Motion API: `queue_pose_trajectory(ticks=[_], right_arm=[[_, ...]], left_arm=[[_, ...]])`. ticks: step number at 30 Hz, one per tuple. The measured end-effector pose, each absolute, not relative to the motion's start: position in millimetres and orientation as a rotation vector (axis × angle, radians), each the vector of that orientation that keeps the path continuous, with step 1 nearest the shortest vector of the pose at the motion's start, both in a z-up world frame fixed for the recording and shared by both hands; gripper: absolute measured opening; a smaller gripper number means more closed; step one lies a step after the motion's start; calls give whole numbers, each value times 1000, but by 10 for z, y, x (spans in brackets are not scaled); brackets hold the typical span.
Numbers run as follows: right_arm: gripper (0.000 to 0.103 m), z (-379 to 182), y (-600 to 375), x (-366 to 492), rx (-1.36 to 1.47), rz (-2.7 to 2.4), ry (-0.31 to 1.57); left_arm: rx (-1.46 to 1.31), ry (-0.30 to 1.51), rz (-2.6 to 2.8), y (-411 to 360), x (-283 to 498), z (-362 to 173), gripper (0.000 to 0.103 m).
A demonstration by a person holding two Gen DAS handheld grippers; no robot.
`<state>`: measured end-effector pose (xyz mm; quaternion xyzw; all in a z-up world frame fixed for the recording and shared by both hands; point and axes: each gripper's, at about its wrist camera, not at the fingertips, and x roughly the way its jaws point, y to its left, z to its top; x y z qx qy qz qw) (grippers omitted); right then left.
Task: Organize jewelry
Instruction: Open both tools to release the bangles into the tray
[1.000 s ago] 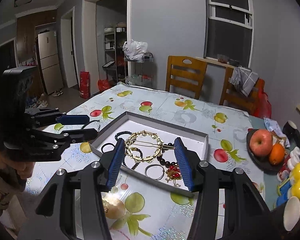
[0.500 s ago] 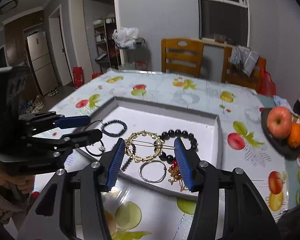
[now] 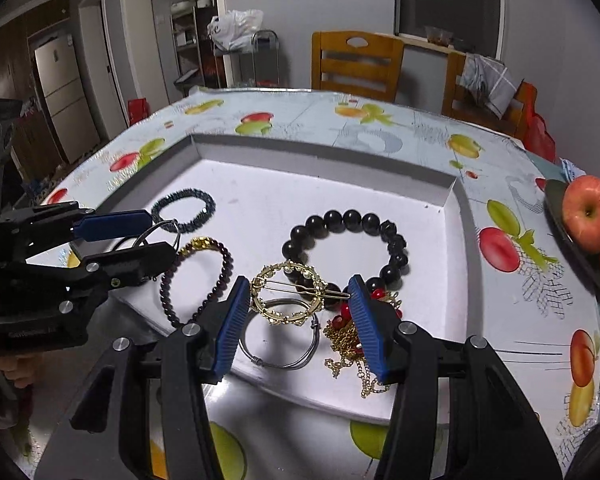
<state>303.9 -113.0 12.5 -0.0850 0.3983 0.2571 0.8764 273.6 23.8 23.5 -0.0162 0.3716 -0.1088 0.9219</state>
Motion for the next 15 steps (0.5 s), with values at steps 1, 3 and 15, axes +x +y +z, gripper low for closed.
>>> queue_pose_trajectory(ticks=[1, 3, 15], right_arm=[[51, 112, -1120, 3049, -183, 536, 834], [51, 85, -1108, 3062, -185, 541, 845], [54, 131, -1144, 3068, -158, 541, 842]], left_arm=[[-39, 777, -224, 243, 2751, 200, 49], [-63, 787, -236, 267, 2760, 186, 49], [-74, 781, -233, 283, 2722, 201, 58]])
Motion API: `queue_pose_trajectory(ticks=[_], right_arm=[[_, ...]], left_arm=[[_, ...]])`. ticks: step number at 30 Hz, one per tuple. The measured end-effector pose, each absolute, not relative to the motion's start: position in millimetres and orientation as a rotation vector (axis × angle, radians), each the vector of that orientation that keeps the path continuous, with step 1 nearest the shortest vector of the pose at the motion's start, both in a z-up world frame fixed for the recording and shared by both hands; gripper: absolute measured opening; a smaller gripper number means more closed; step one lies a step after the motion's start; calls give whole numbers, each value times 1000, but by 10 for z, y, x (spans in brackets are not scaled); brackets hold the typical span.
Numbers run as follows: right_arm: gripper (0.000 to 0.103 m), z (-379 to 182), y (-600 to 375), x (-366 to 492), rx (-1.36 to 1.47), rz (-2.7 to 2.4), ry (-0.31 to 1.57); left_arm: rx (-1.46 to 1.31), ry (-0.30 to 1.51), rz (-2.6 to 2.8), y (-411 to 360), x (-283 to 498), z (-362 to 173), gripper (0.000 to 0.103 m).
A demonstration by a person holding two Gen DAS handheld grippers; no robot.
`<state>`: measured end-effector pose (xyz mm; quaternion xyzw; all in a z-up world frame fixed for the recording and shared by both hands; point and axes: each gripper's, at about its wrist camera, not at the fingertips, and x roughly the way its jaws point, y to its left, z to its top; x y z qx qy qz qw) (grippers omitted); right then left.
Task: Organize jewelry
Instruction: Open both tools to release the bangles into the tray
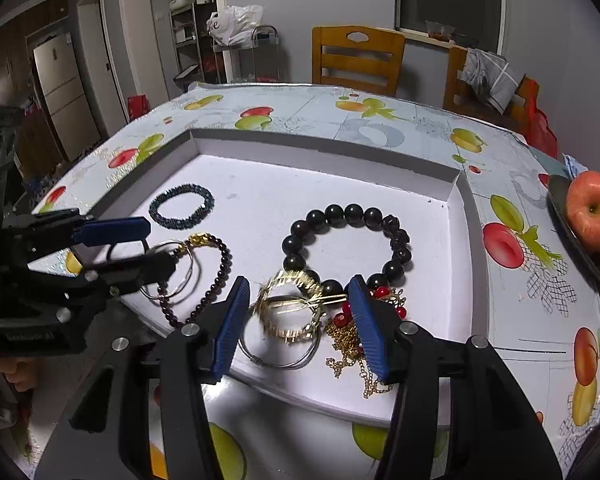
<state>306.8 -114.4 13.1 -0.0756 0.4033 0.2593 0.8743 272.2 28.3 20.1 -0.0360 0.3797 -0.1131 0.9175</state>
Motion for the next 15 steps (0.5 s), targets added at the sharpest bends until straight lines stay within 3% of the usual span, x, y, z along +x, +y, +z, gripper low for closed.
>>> queue_pose_trajectory(ticks=[2, 15], right_arm=[[58, 192, -1174, 3050, -145, 539, 830], [58, 638, -1426, 2687, -106, 546, 761]], left_arm=[[-66, 777, -225, 268, 2718, 207, 59], [-30, 764, -219, 184, 2582, 377, 61]])
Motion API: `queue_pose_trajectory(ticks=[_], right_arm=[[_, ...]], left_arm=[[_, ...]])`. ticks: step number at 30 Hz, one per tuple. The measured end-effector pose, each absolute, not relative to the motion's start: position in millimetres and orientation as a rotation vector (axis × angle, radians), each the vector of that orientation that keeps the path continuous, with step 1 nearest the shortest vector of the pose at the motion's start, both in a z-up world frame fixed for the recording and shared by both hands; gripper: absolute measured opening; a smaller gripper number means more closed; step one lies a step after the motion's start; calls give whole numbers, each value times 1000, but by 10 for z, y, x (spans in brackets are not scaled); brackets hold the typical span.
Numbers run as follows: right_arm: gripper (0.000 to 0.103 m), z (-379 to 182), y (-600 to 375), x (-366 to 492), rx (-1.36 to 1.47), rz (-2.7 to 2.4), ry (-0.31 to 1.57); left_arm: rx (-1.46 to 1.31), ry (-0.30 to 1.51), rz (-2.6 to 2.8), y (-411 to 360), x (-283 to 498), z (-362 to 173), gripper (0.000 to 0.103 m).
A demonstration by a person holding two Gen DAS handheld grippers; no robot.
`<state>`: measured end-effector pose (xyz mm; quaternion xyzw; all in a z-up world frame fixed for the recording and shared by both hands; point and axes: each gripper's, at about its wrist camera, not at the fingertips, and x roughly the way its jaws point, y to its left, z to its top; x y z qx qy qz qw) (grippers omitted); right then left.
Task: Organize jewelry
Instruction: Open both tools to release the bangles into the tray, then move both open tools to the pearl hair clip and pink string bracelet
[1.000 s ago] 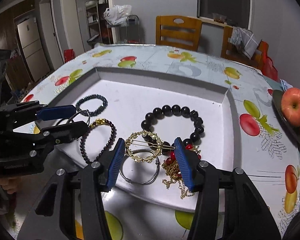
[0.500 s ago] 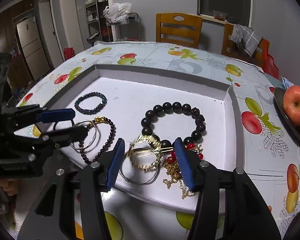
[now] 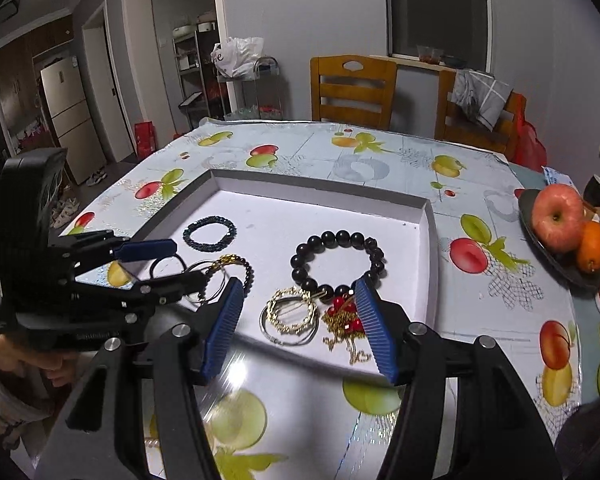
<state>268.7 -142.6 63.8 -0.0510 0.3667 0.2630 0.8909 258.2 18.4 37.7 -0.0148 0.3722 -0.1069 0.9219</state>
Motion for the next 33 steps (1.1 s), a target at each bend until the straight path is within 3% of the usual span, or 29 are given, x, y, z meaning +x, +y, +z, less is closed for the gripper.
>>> queue_pose_trajectory(ticks=[4, 6, 8, 13, 16, 33], right_arm=[[58, 631, -1476, 2570, -99, 540, 757], [59, 622, -1516, 2509, -87, 533, 755], [59, 614, -1554, 2455, -71, 527, 754], [60, 593, -1653, 2305, -46, 515, 756], [67, 592, -1696, 2195, -44, 510, 753], [67, 459, -1870, 1633, -86, 514, 790]], left_arm=[[-24, 752, -222, 153, 2477, 447, 62], [-24, 737, -224, 139, 2387, 488, 75], [-19, 715, -214, 125, 2289, 529, 79], [-18, 696, -219, 87, 2061, 586, 80], [-13, 694, -227, 63, 1948, 608, 80], [39, 753, -286, -66, 1482, 426, 80]])
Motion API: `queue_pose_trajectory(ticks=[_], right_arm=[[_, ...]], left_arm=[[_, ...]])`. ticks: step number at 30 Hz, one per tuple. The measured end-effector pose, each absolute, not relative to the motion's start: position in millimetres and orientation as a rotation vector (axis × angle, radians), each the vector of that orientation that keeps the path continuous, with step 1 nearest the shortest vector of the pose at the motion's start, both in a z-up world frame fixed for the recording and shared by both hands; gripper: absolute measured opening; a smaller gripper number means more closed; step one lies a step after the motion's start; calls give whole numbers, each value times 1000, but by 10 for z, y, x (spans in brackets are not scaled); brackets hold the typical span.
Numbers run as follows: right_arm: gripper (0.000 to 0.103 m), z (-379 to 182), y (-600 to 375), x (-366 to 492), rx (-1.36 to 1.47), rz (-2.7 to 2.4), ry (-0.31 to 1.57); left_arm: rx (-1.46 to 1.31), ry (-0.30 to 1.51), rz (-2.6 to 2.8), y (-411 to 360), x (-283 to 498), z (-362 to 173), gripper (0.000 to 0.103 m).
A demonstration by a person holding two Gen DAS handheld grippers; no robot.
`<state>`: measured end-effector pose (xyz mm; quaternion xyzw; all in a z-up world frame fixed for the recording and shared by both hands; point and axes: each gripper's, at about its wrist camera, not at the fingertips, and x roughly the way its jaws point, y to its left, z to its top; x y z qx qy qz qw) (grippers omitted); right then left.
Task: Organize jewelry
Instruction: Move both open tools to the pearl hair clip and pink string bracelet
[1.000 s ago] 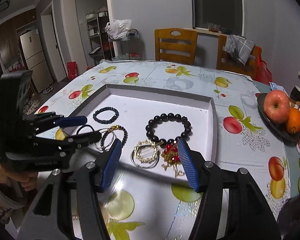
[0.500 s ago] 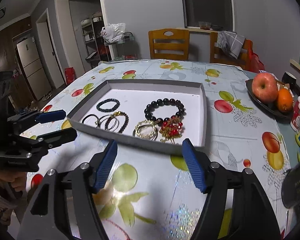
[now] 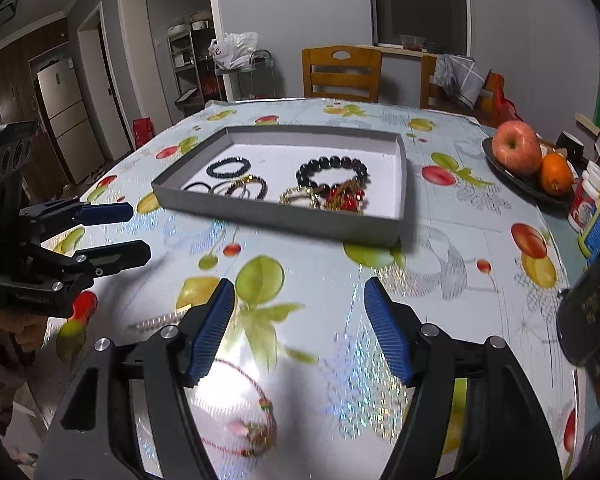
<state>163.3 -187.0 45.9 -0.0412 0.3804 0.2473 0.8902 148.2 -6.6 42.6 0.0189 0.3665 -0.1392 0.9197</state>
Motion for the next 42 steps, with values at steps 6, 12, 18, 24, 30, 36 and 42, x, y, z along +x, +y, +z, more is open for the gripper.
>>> queue_pose_trajectory(ticks=[6, 12, 18, 24, 30, 36, 42], right_arm=[[67, 419, -2016, 1477, -59, 516, 796], [67, 574, -2280, 1312, -15, 487, 745], [75, 580, -2580, 1256, 15, 428, 722], [75, 332, -2682, 1173, 26, 409, 775], [75, 248, -2620, 1074, 17, 425, 787], [75, 299, -2504, 1049, 15, 466, 777], [75, 257, -2276, 994, -30, 515, 795]], left_arm=[[102, 787, -329, -212, 1366, 318, 80], [123, 806, -351, -316, 1289, 252, 80], [129, 827, -360, -373, 1264, 182, 80], [138, 869, -368, -421, 1238, 99, 80], [154, 898, -378, -464, 1227, 38, 80], [156, 905, -383, -471, 1213, 20, 78], [175, 892, -406, -514, 1180, 36, 52]])
